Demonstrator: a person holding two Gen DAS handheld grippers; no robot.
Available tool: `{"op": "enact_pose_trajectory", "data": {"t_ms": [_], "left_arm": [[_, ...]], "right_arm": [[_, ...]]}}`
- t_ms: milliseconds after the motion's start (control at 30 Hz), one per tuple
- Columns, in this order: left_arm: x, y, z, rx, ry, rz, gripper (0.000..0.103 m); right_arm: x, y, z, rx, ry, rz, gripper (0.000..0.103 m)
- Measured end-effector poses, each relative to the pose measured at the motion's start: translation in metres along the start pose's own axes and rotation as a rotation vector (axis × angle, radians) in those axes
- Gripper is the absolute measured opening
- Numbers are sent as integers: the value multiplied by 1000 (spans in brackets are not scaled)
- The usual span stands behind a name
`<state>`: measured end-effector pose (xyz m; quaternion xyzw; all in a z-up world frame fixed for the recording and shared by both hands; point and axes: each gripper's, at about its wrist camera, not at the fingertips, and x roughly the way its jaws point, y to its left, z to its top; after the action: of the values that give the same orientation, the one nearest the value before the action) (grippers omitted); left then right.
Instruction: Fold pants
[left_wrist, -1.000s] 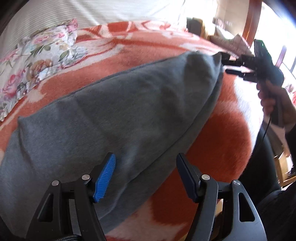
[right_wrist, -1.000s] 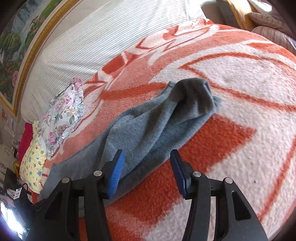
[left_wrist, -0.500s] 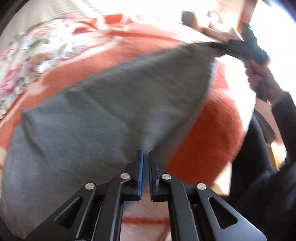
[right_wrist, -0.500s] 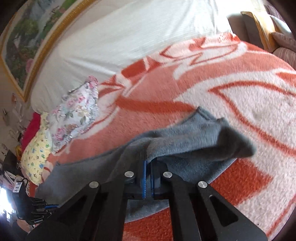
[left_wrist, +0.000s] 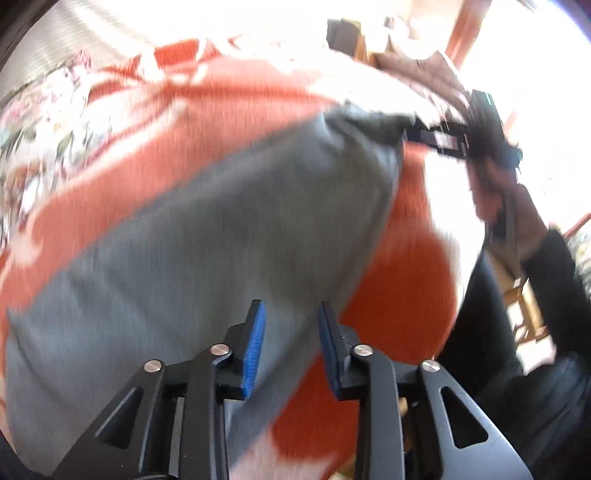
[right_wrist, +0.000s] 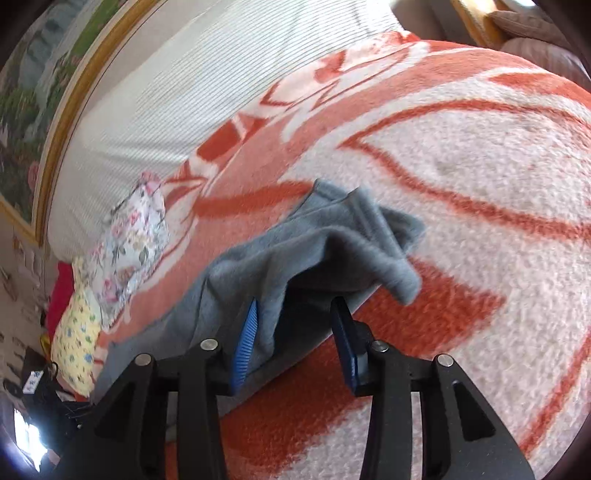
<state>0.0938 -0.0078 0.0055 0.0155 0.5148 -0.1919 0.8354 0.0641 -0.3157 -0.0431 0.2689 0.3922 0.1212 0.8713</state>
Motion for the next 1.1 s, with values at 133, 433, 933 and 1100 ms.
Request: {"op": "enact_pose_trajectory", "data": {"t_ms": [133,433,933,1100], "left_arm": [[24,-7,62,-7,-40,-33,47],[125,-77,203,169,44,-81,51],[203,-122,252,309,74,-16,10],[220,-104,252,226,122,-19,19]], "right_arm": [[-8,-17,1,83,-31,28,43],[-21,-52,8,294,-78,171,56],[-21,-37,39,136,-135,124,14],[-5,-39,45,140,-80,78,20]]}}
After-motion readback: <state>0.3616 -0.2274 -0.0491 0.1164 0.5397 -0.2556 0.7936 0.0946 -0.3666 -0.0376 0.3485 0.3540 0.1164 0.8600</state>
